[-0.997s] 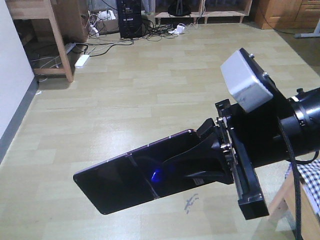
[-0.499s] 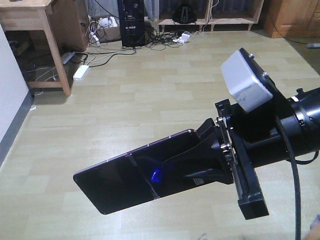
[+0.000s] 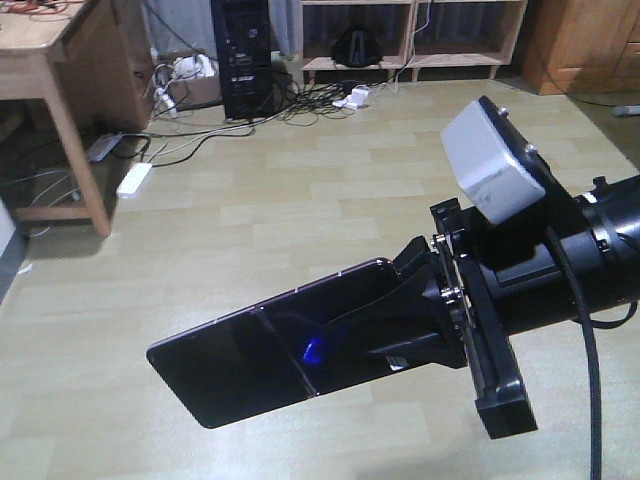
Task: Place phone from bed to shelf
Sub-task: 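Hold the phone in the right gripper while the base turns away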
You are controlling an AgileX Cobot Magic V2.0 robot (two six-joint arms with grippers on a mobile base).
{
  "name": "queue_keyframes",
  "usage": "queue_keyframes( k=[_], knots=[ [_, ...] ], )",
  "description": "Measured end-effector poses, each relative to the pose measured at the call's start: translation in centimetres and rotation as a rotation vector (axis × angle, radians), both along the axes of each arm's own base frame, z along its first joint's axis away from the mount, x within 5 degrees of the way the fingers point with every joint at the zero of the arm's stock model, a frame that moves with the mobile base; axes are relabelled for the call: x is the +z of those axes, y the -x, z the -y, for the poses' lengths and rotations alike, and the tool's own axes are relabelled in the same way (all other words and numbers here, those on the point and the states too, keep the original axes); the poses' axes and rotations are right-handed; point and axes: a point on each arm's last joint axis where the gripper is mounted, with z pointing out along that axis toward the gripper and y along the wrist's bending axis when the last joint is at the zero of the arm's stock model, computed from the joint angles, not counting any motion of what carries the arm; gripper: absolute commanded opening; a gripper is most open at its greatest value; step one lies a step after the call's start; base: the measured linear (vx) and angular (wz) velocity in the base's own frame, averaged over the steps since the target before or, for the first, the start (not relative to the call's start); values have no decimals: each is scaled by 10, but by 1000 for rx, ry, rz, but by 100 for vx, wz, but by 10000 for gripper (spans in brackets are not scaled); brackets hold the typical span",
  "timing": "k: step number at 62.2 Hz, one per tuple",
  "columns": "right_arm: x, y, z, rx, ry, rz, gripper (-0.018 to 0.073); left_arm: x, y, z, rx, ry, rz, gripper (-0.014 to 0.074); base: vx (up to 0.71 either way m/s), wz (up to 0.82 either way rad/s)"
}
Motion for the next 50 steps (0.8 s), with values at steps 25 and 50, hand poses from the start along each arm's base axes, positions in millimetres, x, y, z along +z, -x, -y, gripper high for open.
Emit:
queue_keyframes(
  k=[25, 50],
  knots=[
    [0, 0, 0, 0, 0, 0, -2, 0, 0, 0, 0, 0, 0, 1, 44, -23],
    [0, 0, 0, 0, 0, 0, -2, 0, 0, 0, 0, 0, 0, 1, 41, -20]
  ],
)
